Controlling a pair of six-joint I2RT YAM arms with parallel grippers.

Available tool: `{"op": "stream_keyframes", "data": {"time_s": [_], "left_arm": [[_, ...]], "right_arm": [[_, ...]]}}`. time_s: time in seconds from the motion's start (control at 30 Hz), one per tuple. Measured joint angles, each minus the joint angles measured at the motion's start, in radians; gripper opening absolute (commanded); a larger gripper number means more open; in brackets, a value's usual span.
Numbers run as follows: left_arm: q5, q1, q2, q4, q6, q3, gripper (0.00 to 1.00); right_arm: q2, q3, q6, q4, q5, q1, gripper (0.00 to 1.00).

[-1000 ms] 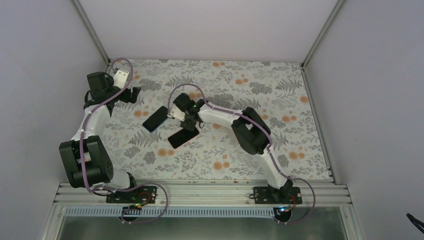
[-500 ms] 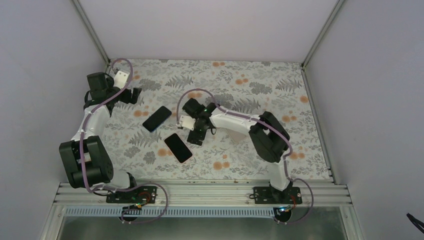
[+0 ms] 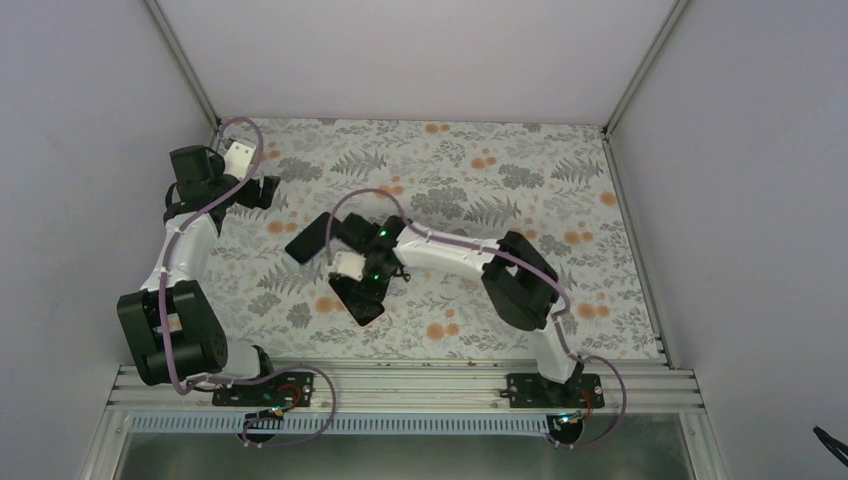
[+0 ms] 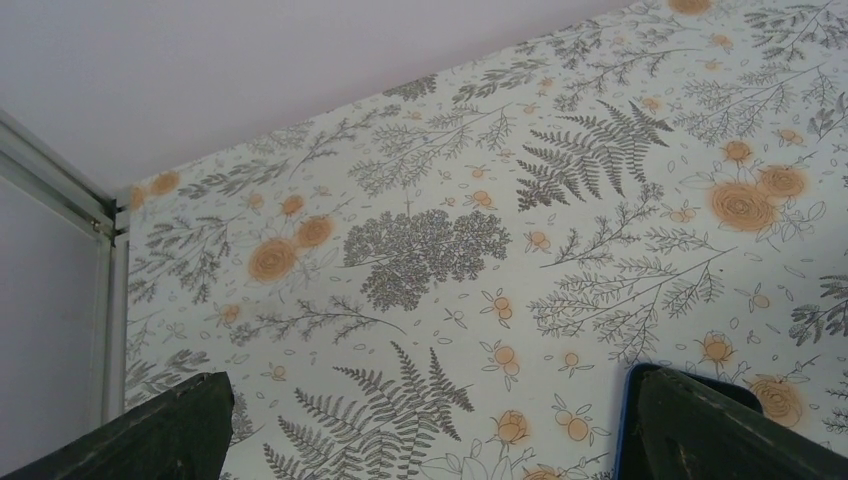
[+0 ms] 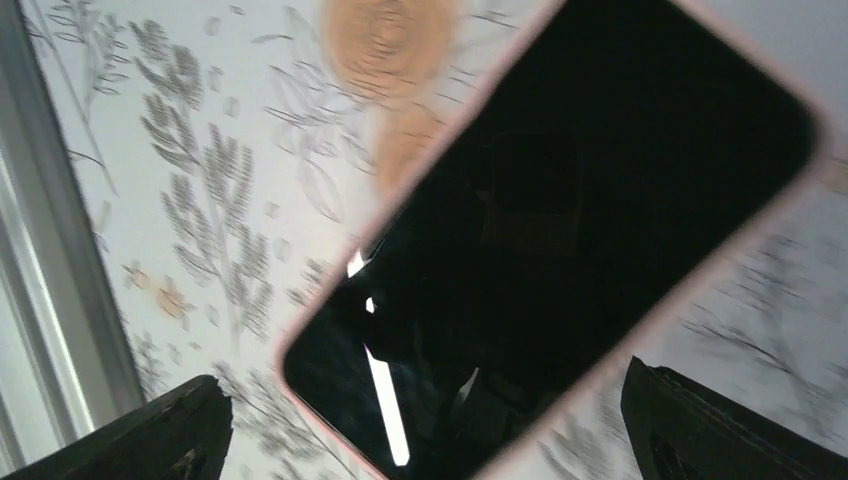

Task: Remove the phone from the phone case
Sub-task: Adjust the phone at the center of the board, then pick up the phone at the center of the board.

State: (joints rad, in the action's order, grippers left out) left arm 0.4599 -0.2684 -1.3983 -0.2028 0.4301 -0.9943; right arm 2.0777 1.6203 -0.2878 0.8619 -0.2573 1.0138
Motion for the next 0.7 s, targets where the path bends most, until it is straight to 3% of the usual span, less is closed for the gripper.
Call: {"op": "stream_keyframes", "data": {"time_s": [0.2, 0.7], "left_arm": [[-0.013, 0.0, 0.02, -0.011, 0.0, 0.007, 1.0], [-0.041, -0.006, 0.056, -0.024, -0.001, 0.028, 1.0]], "right_arm": [[0.047, 0.02, 0.087, -0.006, 0.016, 0.079, 1.0], [0.1, 0.043, 0.226, -0.076, 0.292, 0.139, 1.0]]}}
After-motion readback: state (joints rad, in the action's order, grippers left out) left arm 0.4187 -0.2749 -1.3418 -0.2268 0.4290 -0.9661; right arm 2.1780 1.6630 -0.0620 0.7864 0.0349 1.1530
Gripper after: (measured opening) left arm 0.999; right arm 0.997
